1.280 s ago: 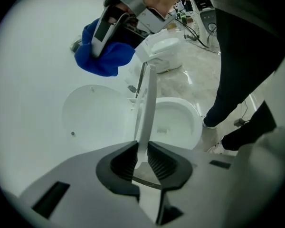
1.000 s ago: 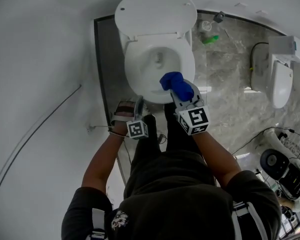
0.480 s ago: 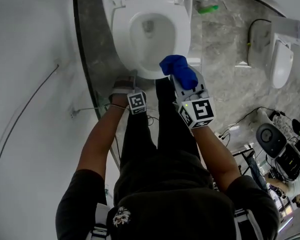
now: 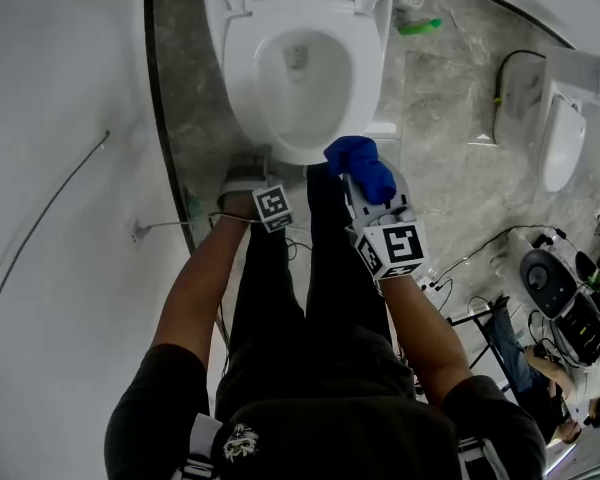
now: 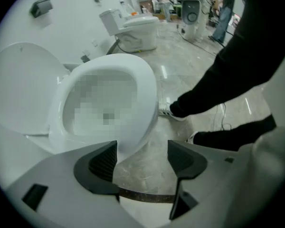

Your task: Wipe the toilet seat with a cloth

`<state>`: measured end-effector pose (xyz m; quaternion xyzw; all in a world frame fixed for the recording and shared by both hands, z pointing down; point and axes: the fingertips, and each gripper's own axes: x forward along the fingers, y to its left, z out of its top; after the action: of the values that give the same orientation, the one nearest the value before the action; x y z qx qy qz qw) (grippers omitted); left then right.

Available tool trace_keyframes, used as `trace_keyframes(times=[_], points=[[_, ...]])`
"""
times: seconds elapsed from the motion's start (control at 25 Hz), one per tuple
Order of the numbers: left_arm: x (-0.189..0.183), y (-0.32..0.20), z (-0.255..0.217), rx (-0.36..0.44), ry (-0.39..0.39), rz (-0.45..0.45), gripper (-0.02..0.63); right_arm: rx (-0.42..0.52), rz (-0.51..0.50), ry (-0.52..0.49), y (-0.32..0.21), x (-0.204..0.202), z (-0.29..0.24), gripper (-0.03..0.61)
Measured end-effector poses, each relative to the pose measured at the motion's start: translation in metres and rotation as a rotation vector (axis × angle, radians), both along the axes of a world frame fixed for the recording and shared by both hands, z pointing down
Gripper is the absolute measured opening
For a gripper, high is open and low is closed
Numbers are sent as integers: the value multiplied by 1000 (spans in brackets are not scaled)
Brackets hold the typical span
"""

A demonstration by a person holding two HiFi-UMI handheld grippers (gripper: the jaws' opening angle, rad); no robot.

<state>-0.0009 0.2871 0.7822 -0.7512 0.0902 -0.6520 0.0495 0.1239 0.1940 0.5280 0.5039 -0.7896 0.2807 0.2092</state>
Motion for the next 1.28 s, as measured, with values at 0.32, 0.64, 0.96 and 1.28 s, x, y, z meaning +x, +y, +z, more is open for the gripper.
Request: trace_keyframes(times=[0.32, 0.64, 0.96, 1.28], points=[[-26, -94, -133, 99, 491, -783, 251, 23, -84, 3, -36, -24, 9, 92], [-81, -170, -211, 164, 867, -1318, 11, 108, -173, 72, -104, -51, 23, 92], [-96, -191, -194, 215, 876, -1418, 9, 39, -225, 129, -186, -88, 116, 92], [-112, -163, -152, 156, 872, -1602, 11, -39, -311, 236, -237, -136, 204, 92]])
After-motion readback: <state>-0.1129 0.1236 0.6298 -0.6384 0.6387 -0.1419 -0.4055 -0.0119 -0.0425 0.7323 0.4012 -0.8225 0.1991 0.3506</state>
